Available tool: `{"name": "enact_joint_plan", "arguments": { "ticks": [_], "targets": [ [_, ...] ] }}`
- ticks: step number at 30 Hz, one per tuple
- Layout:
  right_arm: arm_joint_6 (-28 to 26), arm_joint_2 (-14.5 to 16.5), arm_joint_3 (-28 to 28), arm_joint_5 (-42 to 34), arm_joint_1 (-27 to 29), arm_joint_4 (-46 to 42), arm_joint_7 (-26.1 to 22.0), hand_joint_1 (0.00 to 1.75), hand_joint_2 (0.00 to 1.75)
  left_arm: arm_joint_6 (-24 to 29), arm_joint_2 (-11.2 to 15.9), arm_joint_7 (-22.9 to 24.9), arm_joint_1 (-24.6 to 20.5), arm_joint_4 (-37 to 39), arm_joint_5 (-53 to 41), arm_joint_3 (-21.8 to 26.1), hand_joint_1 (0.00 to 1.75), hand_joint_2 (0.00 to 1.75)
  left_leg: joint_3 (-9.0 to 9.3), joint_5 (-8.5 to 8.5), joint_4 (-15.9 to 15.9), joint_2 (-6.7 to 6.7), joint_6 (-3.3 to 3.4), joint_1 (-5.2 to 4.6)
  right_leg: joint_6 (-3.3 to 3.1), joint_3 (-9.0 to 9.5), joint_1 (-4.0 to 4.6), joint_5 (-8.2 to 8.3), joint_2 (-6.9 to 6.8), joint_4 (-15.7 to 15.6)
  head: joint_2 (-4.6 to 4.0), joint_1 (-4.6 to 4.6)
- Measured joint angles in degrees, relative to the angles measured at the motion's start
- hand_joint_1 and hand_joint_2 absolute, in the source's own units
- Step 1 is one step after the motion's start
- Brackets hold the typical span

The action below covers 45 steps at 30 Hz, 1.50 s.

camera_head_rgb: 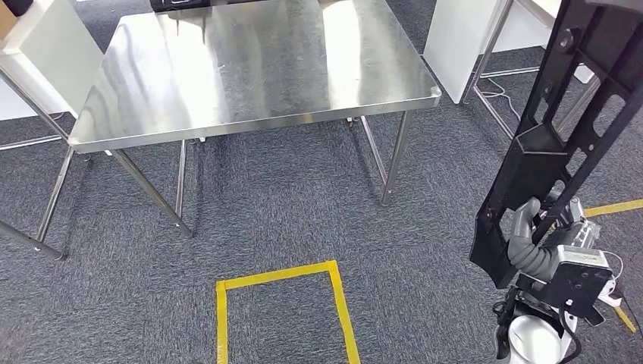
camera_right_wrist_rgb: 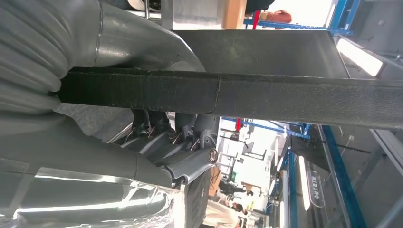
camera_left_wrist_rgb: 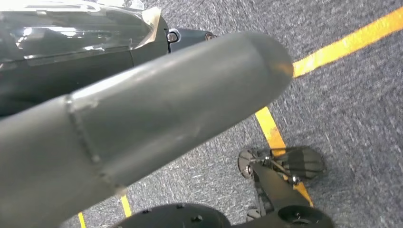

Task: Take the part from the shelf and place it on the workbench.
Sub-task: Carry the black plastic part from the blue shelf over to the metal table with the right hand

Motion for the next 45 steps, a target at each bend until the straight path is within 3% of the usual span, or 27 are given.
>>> {"name": "enact_joint_plan", "arguments": {
  "ticks": [2, 4, 6, 7, 9, 10, 11, 12, 14, 16, 18, 20, 21, 22, 23, 25, 27, 28, 31, 32, 35, 36, 37, 40, 43, 45],
  "targets": [
    [-0.2, -0.1, 0.0, 0.3, 0.1, -0.2, 0.0, 1.75, 1.75, -0.1, -0.1, -0.7, 0.0, 0.0, 0.2, 0.6, 0.00, 0.00, 1.67, 1.07, -2.5, 0.21, 0.91, 0.36, -0.12, -1.05, 0.42, -1.15, -0.12, 2.4, 0.00, 0.09],
    [-0.4, -0.4, 0.0, 0.6, 0.5, -0.3, 0.0, 1.75, 1.75, -0.4, -0.2, -1.2, 0.0, 0.0, 0.3, 1.1, 0.00, 0.00, 2.21, 1.39, -3.2, 0.34, 1.09, 0.66, -0.40, -4.40, 0.25, -3.76, -0.13, 8.9, 0.00, 0.20],
    [-0.5, -0.6, -0.1, 0.9, 1.3, -0.4, 0.1, 1.75, 1.75, -0.6, -0.3, -1.4, 0.1, 0.0, 0.5, 1.5, 0.00, 0.00, 2.25, 1.17, -3.0, 0.27, 0.77, 0.85, 0.18, -7.11, -0.19, -4.92, -0.13, 13.5, 0.00, 0.22],
    [-0.5, -0.7, -0.1, 1.0, 1.6, -0.4, 0.1, 1.75, 1.75, -0.7, -0.3, -1.4, 0.2, 0.0, 0.5, 1.7, 0.00, 0.00, 2.24, 0.94, -2.8, 0.22, 0.43, 1.03, 0.88, -7.07, -0.47, -4.24, -0.15, 13.0, 0.00, 0.21],
    [-0.5, -0.8, -0.2, 1.0, 1.8, -0.5, 0.1, 1.75, 1.75, -0.8, -0.4, -1.5, 0.3, 0.0, 0.6, 1.9, 0.00, 0.00, 2.04, 0.01, -1.5, 0.12, -0.70, 1.62, 2.74, -4.18, -1.26, -1.29, -0.21, 6.7, 0.00, 0.25],
    [-0.6, -0.9, -0.2, 1.0, 1.9, -0.5, 0.1, 1.75, 1.75, -0.8, -0.3, -1.5, 0.3, 0.0, 0.6, 2.0, 0.00, 0.00, 1.56, -0.77, -0.4, 0.05, -1.45, 1.73, 3.33, -2.64, -1.48, -0.22, -0.09, 3.9, 0.00, 0.41],
    [-0.6, -0.9, -0.2, 1.1, 2.0, -0.5, 0.1, 1.75, 1.75, -0.9, -0.2, -1.6, 0.3, 0.0, 0.6, 2.1, 0.00, 0.00, 1.08, -1.57, 0.6, -0.02, -2.06, 1.77, 3.14, -1.67, -1.61, 0.23, 0.06, 2.2, 0.00, 0.54],
    [-0.6, -1.0, -0.2, 1.1, 2.1, -0.6, 0.1, 1.75, 1.75, -0.8, -0.1, -1.6, 0.2, 0.0, 0.6, 2.2, 0.00, 0.00, 0.68, -2.21, 1.4, -0.06, -2.52, 1.71, 2.52, -1.41, -1.60, 0.10, 0.20, 1.9, 0.00, 0.52],
    [-0.5, -1.0, -0.3, 1.2, 2.3, -0.7, 0.0, 1.75, 1.75, -0.7, -0.1, -1.5, 0.3, 0.0, 0.7, 2.3, 0.00, 0.00, 0.48, -2.75, 1.9, -0.13, -2.90, 1.77, 0.74, -1.70, -1.39, -0.40, 0.42, 2.6, 0.00, 0.26],
    [-0.5, -1.0, -0.4, 1.2, 2.2, -0.7, 0.0, 1.75, 1.75, -0.5, -0.1, -1.4, 0.3, 0.0, 0.7, 2.5, 0.00, 0.00, 0.07, -3.47, 3.0, 0.35, -3.05, 1.98, 0.00, -1.67, -1.24, -0.56, 0.40, 2.7, 0.00, 0.07],
    [-0.5, -1.0, -0.3, 1.2, 2.0, -0.7, 0.0, 1.75, 1.75, -0.4, -0.1, -1.3, 0.1, 0.0, 0.8, 2.7, 0.00, 0.00, -2.65, -6.03, 8.2, 1.19, -3.04, 1.93, -0.42, -1.51, -1.00, -0.70, 0.27, 2.7, -0.01, -0.02],
    [-0.4, -1.0, -0.3, 1.2, 1.9, -0.6, 0.0, 1.75, 1.75, -0.4, -0.1, -1.2, 0.0, 0.0, 0.8, 2.9, 0.00, 0.00, -7.18, -8.70, 15.9, 1.58, -2.74, 1.76, -0.78, -1.38, -0.54, -0.95, 0.04, 2.7, -0.01, -0.04],
    [-0.4, -1.0, -0.3, 1.2, 1.9, -0.5, 0.0, 1.75, 1.75, -0.4, -0.1, -1.2, 0.0, 0.0, 0.8, 3.1, 0.00, 0.00, -8.88, -8.93, 18.3, 1.62, -2.41, 1.62, -0.98, -1.26, -0.26, -1.09, -0.05, 2.7, -0.01, -0.05],
    [-0.4, -1.0, -0.3, 1.2, 1.9, -0.5, 0.0, 1.75, 1.75, -0.4, -0.1, -1.1, 0.1, 0.0, 0.9, 3.2, 0.00, 0.00, -9.58, -8.07, 18.6, 1.62, -1.90, 1.40, -1.20, -1.06, 0.04, -1.26, -0.11, 2.7, 0.00, -0.03],
    [-0.3, -1.0, -0.3, 1.2, 1.9, -0.5, 0.0, 1.75, 1.75, -0.4, -0.1, -1.1, 0.1, 0.0, 0.9, 3.3, 0.00, 0.00, -9.17, -6.31, 16.9, 1.62, -1.22, 1.07, -1.42, -0.79, 0.35, -1.42, -0.14, 2.7, 0.00, -0.03],
    [-0.3, -1.0, -0.2, 1.2, 1.7, -0.5, 0.0, 1.75, 1.75, -0.4, 0.0, -1.1, 0.1, 0.0, 0.9, 3.5, 0.00, 0.00, -6.32, -2.22, 9.9, 1.75, 0.73, 0.07, -1.75, -0.19, 0.82, -1.74, -0.19, 2.6, 0.00, 0.06],
    [-0.3, -1.0, -0.1, 1.2, 1.5, -0.5, 0.0, 1.75, 1.75, -0.4, 0.1, -1.1, 0.0, 0.0, 0.9, 3.5, 0.00, 0.00, -4.26, -0.56, 5.1, 2.17, 2.12, -0.86, -1.71, 0.11, 1.00, -2.00, -0.22, 2.4, 0.00, 0.19],
    [-0.3, -1.0, -0.1, 1.2, 1.5, -0.5, 0.0, 1.75, 1.75, -0.3, 0.1, -1.1, -0.1, -0.1, 0.9, 3.5, 0.00, 0.00, -4.02, -0.66, 4.5, 2.33, 2.39, -1.17, -1.53, 0.15, 0.93, -2.09, -0.27, 2.2, 0.00, 0.24],
    [-0.3, -0.9, 0.0, 1.2, 1.5, -0.5, 0.0, 1.75, 1.75, -0.3, 0.1, -1.1, -0.1, -0.1, 0.9, 3.6, 0.00, 0.00, -2.54, -0.10, 2.5, 2.16, 2.28, -1.12, -0.87, 0.28, 1.01, -2.39, -0.46, 2.2, -0.01, 0.17],
    [-0.3, -0.9, 0.0, 1.2, 1.4, -0.5, 0.0, 1.75, 1.75, -0.3, 0.1, -1.1, -0.1, -0.1, 0.9, 3.6, 0.00, 0.00, -1.70, 0.23, 1.6, 2.12, 2.24, -0.93, -0.82, -0.28, 1.11, -3.00, -0.46, 3.5, -0.01, 0.18],
    [-0.3, -1.2, 0.0, 1.2, 1.5, -0.5, 0.0, 1.75, 1.75, -0.6, 0.0, -1.1, -0.1, -0.1, 0.8, 3.6, 0.00, 0.00, -0.55, 0.33, 0.7, 1.90, 2.29, -0.85, -1.07, -5.46, 1.08, -6.30, -0.36, 12.8, 0.00, 0.25],
    [-0.3, -1.3, 0.0, 1.2, 1.6, -0.5, 0.0, 1.75, 1.75, -0.6, 0.0, -1.1, -0.1, -0.1, 0.8, 3.6, 0.00, 0.00, -0.46, 0.15, 0.7, 1.75, 2.25, -0.88, -0.95, -7.19, 1.08, -6.81, -0.36, 15.3, 0.00, 0.26],
    [-0.3, -1.3, 0.0, 1.2, 1.8, -0.4, 0.0, 1.75, 1.75, -0.7, -0.1, -1.2, -0.1, -0.1, 0.8, 3.6, 0.00, 0.00, -0.31, -0.05, 0.7, 1.58, 2.19, -0.90, -0.60, -8.06, 1.05, -6.42, -0.36, 15.9, 0.00, 0.24],
    [-0.3, -1.4, 0.0, 1.2, 1.9, -0.4, 0.0, 1.75, 1.75, -0.7, -0.2, -1.2, 0.0, -0.1, 0.8, 3.6, 0.00, 0.00, 0.06, -0.42, 0.8, 1.34, 1.98, -0.86, 0.31, -7.57, 0.98, -4.12, -0.36, 13.1, 0.00, 0.22],
    [-0.3, -1.4, 0.0, 1.2, 1.9, -0.4, 0.0, 1.75, 1.75, -0.7, -0.2, -1.2, 0.0, -0.1, 0.8, 3.6, 0.00, 0.00, 0.11, -0.46, 0.8, 1.31, 1.95, -0.85, 0.41, -7.31, 0.95, -3.79, -0.37, 12.5, 0.00, 0.22],
    [-0.3, -1.4, 0.0, 1.2, 1.9, -0.4, 0.0, 1.75, 1.75, -0.7, -0.2, -1.2, 0.0, -0.1, 0.8, 3.6, 0.00, 0.00, 0.35, -0.79, 0.9, 1.18, 1.69, -0.83, 0.89, -5.43, 0.78, -1.76, -0.37, 8.2, 0.00, 0.26]
  ]
}}
